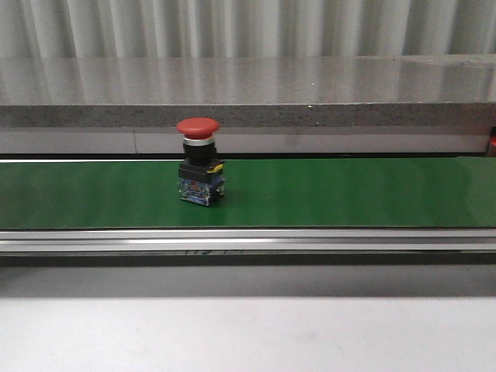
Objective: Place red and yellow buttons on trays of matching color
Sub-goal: 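Set the yellow button on the belt and open the left gripper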
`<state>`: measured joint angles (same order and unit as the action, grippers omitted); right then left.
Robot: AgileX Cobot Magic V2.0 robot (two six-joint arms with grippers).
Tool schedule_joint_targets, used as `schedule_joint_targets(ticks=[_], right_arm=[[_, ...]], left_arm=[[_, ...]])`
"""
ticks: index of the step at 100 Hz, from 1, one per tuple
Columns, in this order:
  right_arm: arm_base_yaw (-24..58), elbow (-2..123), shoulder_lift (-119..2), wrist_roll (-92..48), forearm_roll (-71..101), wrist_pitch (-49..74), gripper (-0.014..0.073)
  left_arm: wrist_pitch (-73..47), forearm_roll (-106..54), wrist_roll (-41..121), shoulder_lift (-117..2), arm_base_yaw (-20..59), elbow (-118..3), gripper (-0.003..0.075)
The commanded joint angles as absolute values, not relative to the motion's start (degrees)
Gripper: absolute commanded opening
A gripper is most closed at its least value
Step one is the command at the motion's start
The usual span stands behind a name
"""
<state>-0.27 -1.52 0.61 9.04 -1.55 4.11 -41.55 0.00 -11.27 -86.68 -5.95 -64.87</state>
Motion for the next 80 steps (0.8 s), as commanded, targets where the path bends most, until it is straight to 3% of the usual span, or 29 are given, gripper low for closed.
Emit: schedule_joint_targets(ticks=[1, 24, 31, 38, 55, 62, 80], right_arm=[[-0.63, -1.62, 1.52, 8.63, -1.59, -0.51, -0.0067], [-0.63, -1.62, 1.52, 8.63, -1.59, -0.51, -0.0067], [-0.63, -1.62, 1.52, 8.63, -1.59, -0.51, -0.0067], [-0.63, -1.62, 1.52, 8.63, -1.59, -0.51, -0.0067], [-0.63, -1.62, 1.52, 8.63, -1.59, -0.51, -0.0067], [-0.63, -1.62, 1.52, 8.63, -1.59, -0.51, -0.0067], [-0.63, -1.62, 1.52, 8.63, -1.59, -0.51, -0.0067]], left_arm=[[-40.18, 0.0, -11.09, -85.55, -5.48, -67.02, -0.002], [-43.32, 0.0, -9.44, -87.05, -5.48, -67.02, -0.0013], [-44.21, 0.0, -9.44, -87.55, -5.48, -67.02, 0.0032], [-44.88, 0.0, -9.29, -87.79, -5.48, -67.02, 0.014], [-45.13, -1.15, -8.23, -87.79, -5.48, -67.02, 0.0599], [-45.13, -1.93, -7.19, -87.68, -5.48, -67.16, 0.0714], [-43.96, -4.25, -4.72, -84.09, -4.24, -67.23, 0.0641]])
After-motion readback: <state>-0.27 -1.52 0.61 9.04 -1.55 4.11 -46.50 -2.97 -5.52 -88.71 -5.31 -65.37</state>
